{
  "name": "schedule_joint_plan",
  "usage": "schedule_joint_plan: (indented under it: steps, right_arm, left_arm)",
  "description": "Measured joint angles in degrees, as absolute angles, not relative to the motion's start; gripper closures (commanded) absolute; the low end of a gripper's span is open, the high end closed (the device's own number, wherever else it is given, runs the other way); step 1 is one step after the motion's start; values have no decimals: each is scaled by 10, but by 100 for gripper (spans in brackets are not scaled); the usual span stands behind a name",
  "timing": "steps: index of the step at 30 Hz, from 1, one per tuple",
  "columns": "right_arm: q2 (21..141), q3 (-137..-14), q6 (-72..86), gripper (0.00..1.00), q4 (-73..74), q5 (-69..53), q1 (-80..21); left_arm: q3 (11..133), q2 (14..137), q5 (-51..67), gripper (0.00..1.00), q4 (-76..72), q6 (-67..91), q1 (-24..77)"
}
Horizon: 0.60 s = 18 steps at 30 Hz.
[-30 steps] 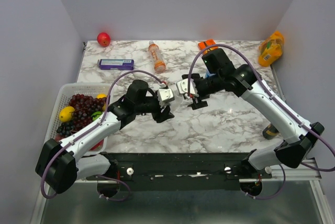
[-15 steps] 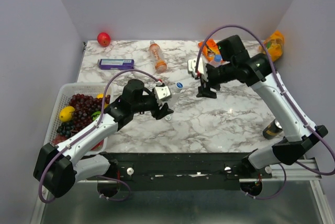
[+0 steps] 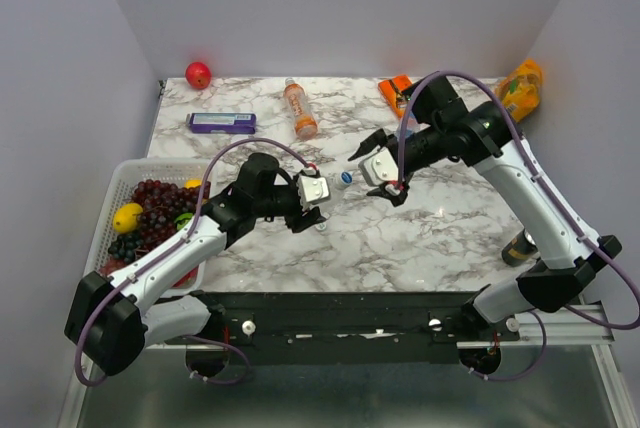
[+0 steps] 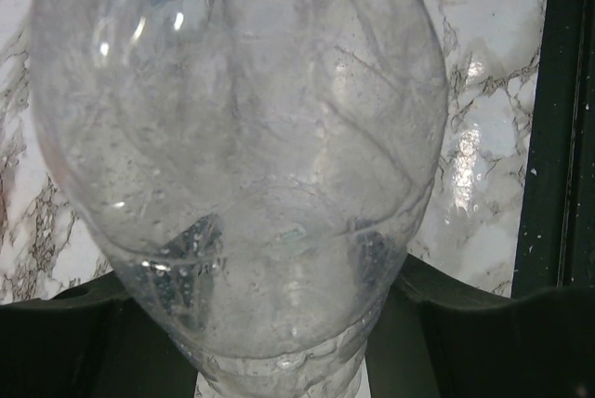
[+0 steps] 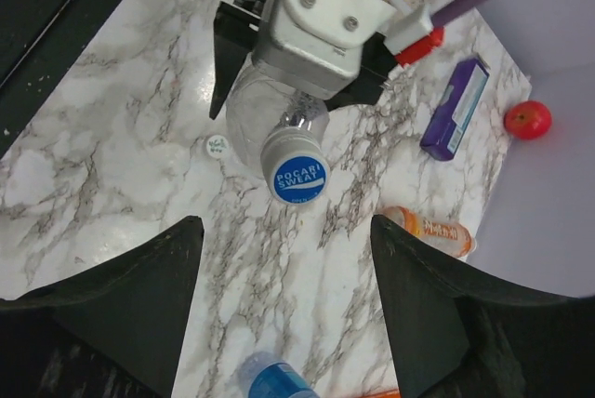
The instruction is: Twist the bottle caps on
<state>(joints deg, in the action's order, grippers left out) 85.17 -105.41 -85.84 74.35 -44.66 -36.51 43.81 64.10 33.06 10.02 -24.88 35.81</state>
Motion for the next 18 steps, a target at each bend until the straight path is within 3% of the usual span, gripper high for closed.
schedule_joint_plan:
  steps: [6, 18]
  right_arm:
    - [852, -1048, -942, 23, 759, -451, -377]
    - [894, -1075, -1001, 42, 765, -459, -394]
  left_arm:
    - [450, 647, 331, 100, 110, -270, 361]
    - [464, 651, 331, 100, 132, -313, 365]
